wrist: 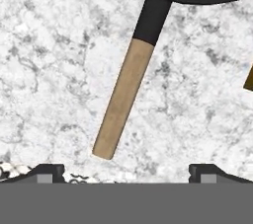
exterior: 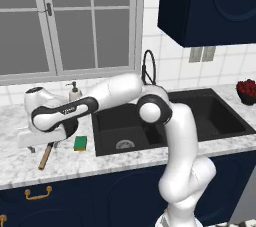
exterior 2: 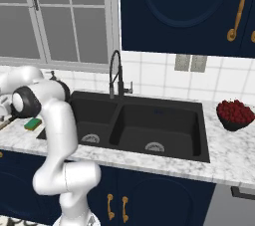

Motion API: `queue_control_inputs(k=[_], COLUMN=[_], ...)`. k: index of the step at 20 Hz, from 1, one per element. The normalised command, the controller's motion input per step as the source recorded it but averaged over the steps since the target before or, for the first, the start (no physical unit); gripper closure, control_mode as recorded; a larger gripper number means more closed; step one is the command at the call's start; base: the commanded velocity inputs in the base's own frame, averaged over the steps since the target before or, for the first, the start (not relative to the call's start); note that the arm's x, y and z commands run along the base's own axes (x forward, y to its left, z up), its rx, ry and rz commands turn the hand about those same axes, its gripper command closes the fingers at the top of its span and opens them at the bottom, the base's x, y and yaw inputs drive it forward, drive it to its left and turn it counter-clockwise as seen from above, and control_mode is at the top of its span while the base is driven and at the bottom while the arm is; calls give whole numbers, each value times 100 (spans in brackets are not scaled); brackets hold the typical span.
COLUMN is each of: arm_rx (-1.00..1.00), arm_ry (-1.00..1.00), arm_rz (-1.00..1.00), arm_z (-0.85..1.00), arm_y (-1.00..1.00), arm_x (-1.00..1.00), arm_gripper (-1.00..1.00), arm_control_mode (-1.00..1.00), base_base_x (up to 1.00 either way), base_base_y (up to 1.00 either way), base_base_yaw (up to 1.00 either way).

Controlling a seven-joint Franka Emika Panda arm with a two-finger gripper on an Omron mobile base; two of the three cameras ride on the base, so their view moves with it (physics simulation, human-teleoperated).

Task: Pick the pan and sponge and place them into the sink. Then turn on the water.

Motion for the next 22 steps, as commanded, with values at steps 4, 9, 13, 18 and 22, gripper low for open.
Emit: queue_control_inputs(k=[4,9,13,18,22], arm_rx=[0,0,0,0,0], arm_ry=[10,2,5,3,2], arm_rz=[0,0,0,0,0], arm_z=[-12,-26,-38,-51,-53], arm_y=[7,-2,0,0,0], arm_x=[0,2,9,3,0], arm_gripper=[-100,-100,-100,-100,-100], arm_control_mode=[-100,-100,-100,-100,-100], base_base_x=[0,0,0,0,0], base_base_y=[0,0,0,0,0], base_base_yaw=[0,0,0,0,0])
